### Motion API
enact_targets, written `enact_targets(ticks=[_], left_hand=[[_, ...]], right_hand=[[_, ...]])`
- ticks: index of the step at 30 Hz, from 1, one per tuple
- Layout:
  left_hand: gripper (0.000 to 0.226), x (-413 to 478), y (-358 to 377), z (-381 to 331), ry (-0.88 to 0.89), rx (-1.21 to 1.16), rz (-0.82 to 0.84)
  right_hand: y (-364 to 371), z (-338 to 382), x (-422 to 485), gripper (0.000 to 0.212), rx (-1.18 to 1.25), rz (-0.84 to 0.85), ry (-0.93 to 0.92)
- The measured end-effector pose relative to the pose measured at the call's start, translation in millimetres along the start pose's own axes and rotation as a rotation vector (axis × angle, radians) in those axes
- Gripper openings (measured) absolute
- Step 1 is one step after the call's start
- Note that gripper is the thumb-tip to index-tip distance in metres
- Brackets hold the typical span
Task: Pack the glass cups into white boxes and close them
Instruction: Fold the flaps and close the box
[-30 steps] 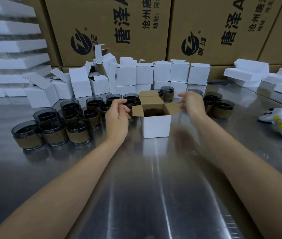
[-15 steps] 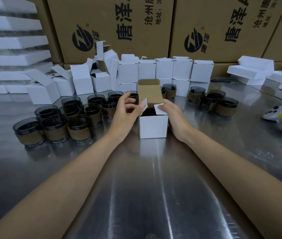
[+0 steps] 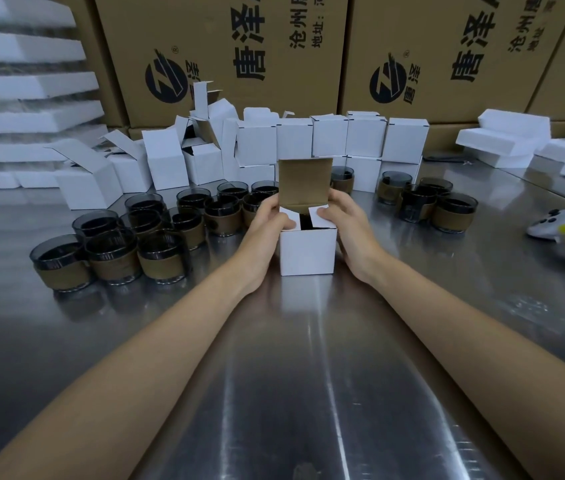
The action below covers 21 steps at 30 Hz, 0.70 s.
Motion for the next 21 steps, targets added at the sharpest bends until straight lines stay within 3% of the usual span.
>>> enact_targets(ticks=[4, 7, 11, 13, 18, 21], left_hand=[[0.037, 2, -3, 0, 0.044, -0.003, -0.013], [0.02, 4, -7, 0, 0.072, -0.003, -0.031], [0.024, 3, -9, 4, 0.02, -0.034, -0.007], [0.036, 1, -8, 3, 0.019, -0.032, 0.022], [0.049, -4, 0, 1, 0.121, 0.251, 0.175], [0.059, -4, 4, 1, 0.194, 0.405, 0.221]], right_hand=[[1, -7, -1, 0.021, 0.107, 0.026, 0.09], [-1, -6, -3, 0.032, 0.159, 0.052, 0.116], [5, -8, -6, 0.047, 0.049, 0.279, 0.169], [10, -11, -7, 0.044, -0.024, 0.348, 0.176], [-7, -7, 1, 0.025, -0.068, 0.143, 0.068], [-19, 1, 3, 0.025, -0.001, 0.052, -0.005]])
Point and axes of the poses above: each hand's wrist, its own x-axis towards the middle knuckle, its own y-axis out of the palm, z = x × y, the point moved 8 cm from there along x, towards the middle knuckle
